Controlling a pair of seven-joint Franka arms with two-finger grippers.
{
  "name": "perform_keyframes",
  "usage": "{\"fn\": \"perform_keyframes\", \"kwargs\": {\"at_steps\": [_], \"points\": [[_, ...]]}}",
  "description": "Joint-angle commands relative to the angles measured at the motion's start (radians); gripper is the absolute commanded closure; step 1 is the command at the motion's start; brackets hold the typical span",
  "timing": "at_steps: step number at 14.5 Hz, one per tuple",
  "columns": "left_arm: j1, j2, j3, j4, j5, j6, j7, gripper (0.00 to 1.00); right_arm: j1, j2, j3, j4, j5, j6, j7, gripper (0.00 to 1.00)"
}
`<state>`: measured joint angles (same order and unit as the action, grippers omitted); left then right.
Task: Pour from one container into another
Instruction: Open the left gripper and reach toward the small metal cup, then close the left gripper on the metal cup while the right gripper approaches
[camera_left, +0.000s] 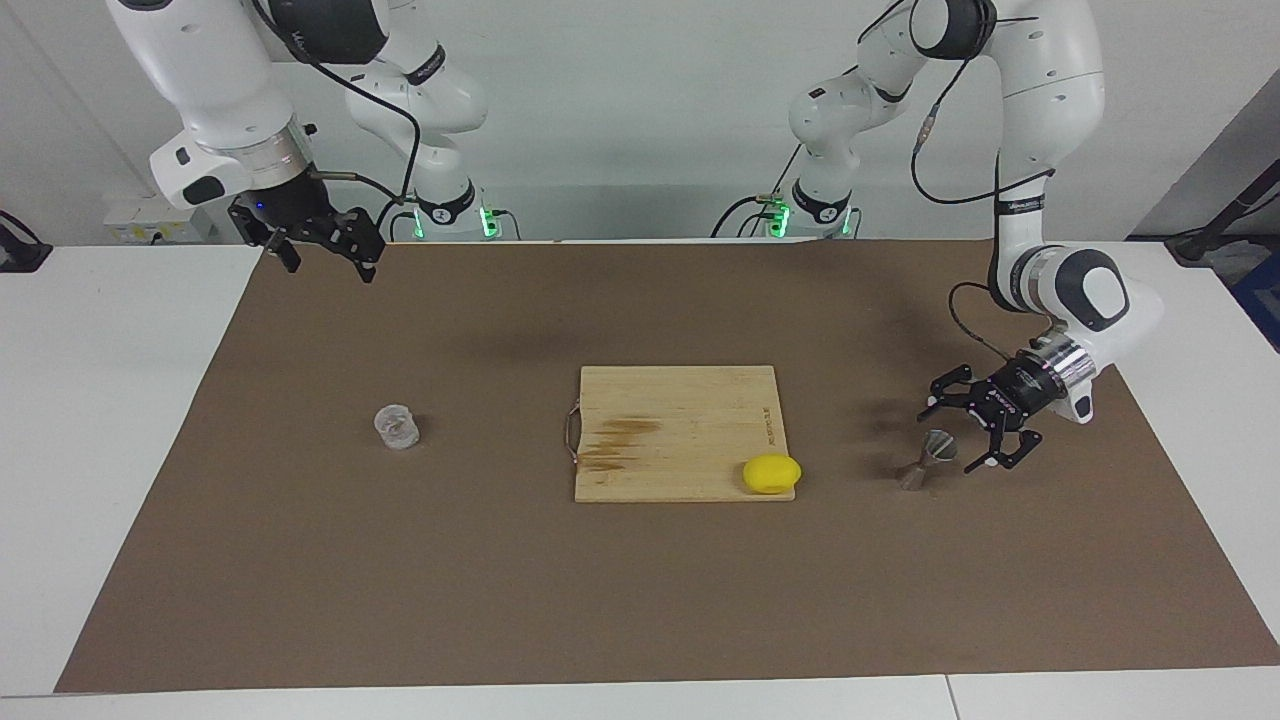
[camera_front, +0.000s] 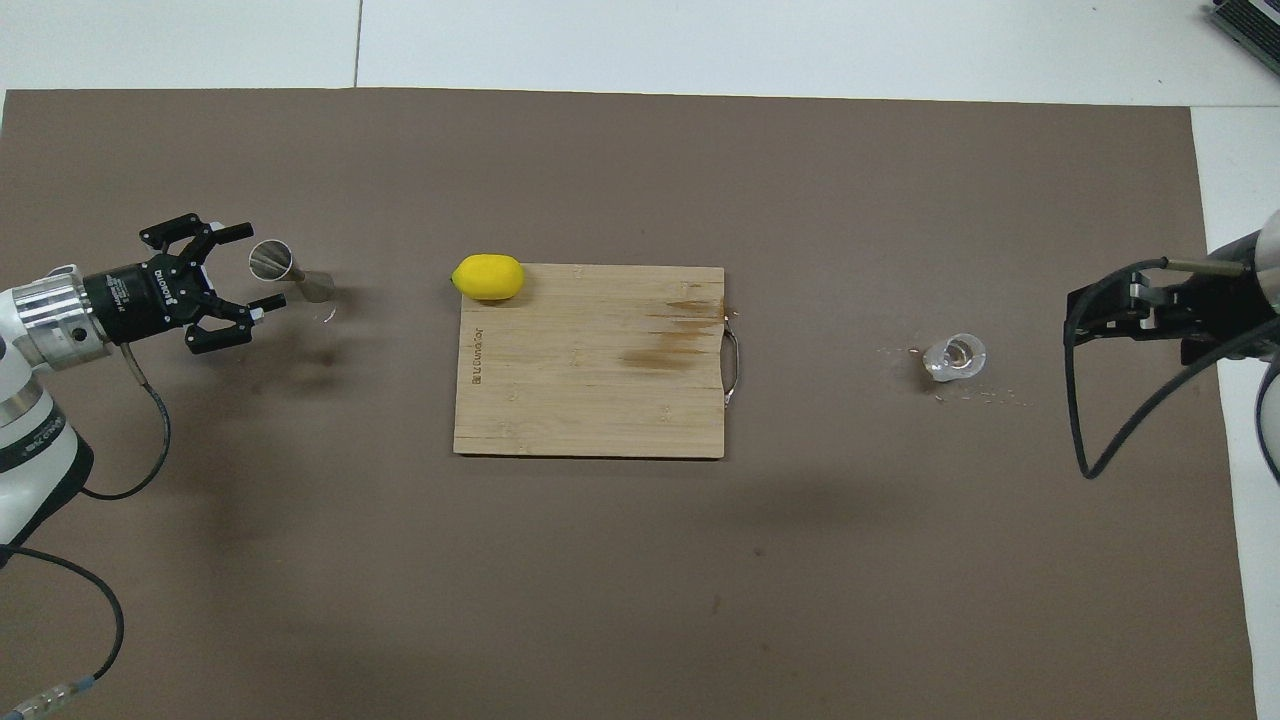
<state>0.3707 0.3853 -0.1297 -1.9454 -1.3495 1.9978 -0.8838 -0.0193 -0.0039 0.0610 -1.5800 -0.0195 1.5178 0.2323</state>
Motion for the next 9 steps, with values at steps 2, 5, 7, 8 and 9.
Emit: {"fn": "perform_keyframes", "kwargs": {"at_steps": [2, 5, 7, 8, 9], "points": [[-0.009, 0.003, -0.005, -0.009, -0.033, 0.032, 0.020, 0.00, -0.005, -0.025, 0.003, -0.035, 0.019, 0.028, 0.030, 0.05], [-0.009, 0.004, -0.010, -0.007, -0.040, 0.041, 0.022, 0.00, -0.005, -0.018, 0.008, -0.046, 0.039, 0.084, 0.204, 0.05], [-0.009, 0.004, -0.010, -0.007, -0.051, 0.047, 0.023, 0.00, -0.008, -0.005, 0.007, -0.048, 0.062, 0.123, 0.306, 0.05], [-0.009, 0.004, -0.011, -0.007, -0.051, 0.047, 0.022, 0.01, -0.010, 0.004, 0.007, -0.048, 0.065, 0.134, 0.324, 0.05], [-0.009, 0.004, -0.011, -0.007, -0.051, 0.049, 0.023, 0.05, -0.014, 0.012, 0.007, -0.046, 0.067, 0.139, 0.338, 0.05]]}}
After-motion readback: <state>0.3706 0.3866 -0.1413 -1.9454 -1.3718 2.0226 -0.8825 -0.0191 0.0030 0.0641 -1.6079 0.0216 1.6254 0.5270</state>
